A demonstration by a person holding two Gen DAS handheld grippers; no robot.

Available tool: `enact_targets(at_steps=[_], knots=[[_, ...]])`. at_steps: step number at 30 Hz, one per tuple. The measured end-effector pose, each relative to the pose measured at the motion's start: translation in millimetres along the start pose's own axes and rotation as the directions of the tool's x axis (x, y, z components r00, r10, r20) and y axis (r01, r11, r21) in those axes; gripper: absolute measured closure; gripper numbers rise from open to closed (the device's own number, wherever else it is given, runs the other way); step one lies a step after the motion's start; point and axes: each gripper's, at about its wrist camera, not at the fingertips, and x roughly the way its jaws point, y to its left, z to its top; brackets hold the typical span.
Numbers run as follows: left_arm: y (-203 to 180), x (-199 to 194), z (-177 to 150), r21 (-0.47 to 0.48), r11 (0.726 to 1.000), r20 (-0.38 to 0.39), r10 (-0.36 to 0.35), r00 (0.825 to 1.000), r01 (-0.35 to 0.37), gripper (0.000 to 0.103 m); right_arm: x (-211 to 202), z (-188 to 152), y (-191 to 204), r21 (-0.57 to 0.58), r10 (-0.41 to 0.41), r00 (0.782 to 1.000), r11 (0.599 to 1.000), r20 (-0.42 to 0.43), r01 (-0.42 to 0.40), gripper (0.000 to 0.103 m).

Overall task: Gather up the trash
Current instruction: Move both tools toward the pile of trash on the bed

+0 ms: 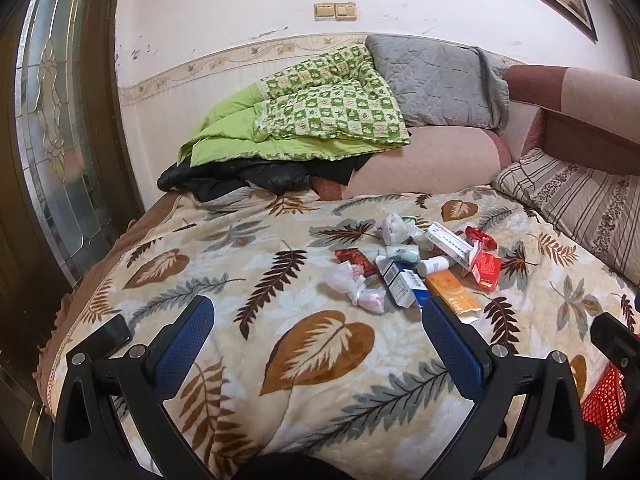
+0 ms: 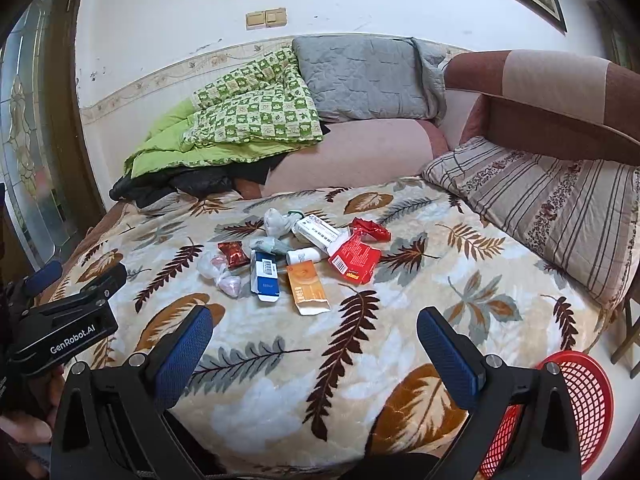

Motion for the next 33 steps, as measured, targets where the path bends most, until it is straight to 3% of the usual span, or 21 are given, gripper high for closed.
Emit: enact_targets(at_steps=[7, 17, 24, 33], knots=[[7.9, -0.4, -0.9, -0.007, 1.000, -0.008, 0.028, 1.000, -0.028, 0.000, -5.5, -0.9, 8.2, -0.023, 0.008, 1.000, 1.000, 0.001, -0.008, 0.000], [33.0, 19.5, -6.7, -0.085, 0.996, -0.068, -0.012, 0.998, 0.007, 0.000, 8.4, -4.8, 12.5, -0.029, 0.048, 0.998, 0.998, -0.048, -0.049, 0.000], [41.9, 52.3, -17.7, -0.113, 0.990, -0.178, -0.101, 0.979, 0.082, 0.000, 36.6, -14.4, 11.5, -0.026, 0.071, 0.990, 0.997, -0.124, -0.075, 0.001], [34.0, 83.8, -25.6, -0.102, 0.990, -0.265, -0.121, 0.957, 0.097, 0.000, 72.0, -15.7, 14.9, -0.031, 0.098, 0.977, 0.994, -0.190, -0.106, 0.007]])
